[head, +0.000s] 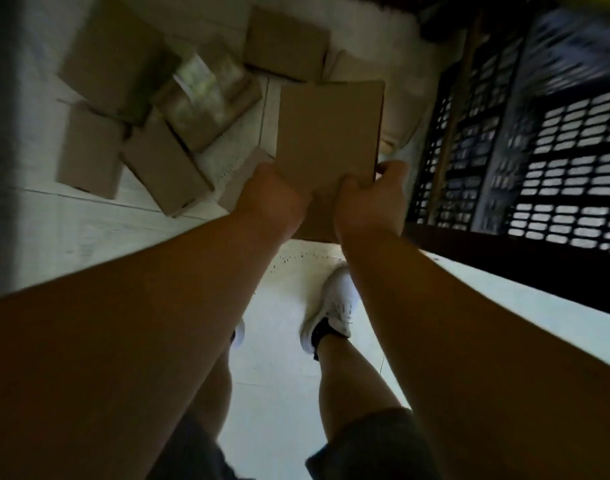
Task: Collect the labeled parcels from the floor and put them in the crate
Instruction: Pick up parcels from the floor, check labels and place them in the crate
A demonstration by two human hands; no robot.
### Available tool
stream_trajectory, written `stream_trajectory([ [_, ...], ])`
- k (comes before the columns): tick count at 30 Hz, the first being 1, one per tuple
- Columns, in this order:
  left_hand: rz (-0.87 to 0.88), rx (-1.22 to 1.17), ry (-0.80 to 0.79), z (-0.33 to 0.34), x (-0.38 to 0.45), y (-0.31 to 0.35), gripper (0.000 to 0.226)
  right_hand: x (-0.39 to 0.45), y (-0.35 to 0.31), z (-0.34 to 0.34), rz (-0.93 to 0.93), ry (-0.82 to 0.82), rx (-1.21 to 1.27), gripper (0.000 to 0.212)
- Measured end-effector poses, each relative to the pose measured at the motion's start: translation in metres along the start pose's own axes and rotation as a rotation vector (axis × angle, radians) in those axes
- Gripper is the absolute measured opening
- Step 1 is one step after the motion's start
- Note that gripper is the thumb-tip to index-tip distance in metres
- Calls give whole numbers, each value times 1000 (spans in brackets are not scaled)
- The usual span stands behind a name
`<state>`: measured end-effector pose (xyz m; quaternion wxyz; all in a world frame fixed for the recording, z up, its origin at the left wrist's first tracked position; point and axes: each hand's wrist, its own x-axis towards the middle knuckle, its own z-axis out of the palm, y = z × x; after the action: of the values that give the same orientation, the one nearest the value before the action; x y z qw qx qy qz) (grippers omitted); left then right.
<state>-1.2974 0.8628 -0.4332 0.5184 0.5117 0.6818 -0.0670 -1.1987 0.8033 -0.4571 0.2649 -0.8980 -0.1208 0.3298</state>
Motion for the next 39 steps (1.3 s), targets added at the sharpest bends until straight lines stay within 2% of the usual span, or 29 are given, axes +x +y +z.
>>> stream_trajectory([
  [3,55,-163,68,-58,-62,26,45,-65,-71,-53,-61,8,65,25],
  [6,240,-210,150,-120,-135,65,45,-124,-138,-110,-137,43,103,22],
  [11,397,-255,239,-203,-240,118,98,-203,-234,-189,-278,75,173,25],
  [13,530,-213,318,-234,-269,133,110,-227,-267,-210,-364,105,222,30],
  [14,604,-186,355,-249,-282,140,109,-239,-284,-218,-399,113,256,35],
  [16,749,-111,428,-276,-305,152,93,-263,-314,-230,-457,105,322,35],
  [19,865,-89,491,-315,-334,169,70,-296,-353,-245,-512,45,469,15],
  [25,991,-175,640,-381,-385,170,55,-352,-410,-269,-831,-104,600,25],
  [27,1026,-316,553,-389,-404,167,58,-372,-425,-270,-919,-226,604,29],
  [29,1000,-506,419,-390,-425,164,66,-389,-432,-269,-986,-376,626,34],
  [30,961,-561,424,-390,-435,161,68,-395,-432,-268,-1034,-436,637,35],
  [33,817,-688,607,-384,-454,145,67,-401,-418,-264,-1223,-551,598,31],
  [36,652,-874,763,-367,-470,119,60,-400,-395,-262,-1364,-619,399,27],
  [39,517,-1025,835,-331,-490,82,54,-399,-369,-259,-1409,-551,261,40],
])
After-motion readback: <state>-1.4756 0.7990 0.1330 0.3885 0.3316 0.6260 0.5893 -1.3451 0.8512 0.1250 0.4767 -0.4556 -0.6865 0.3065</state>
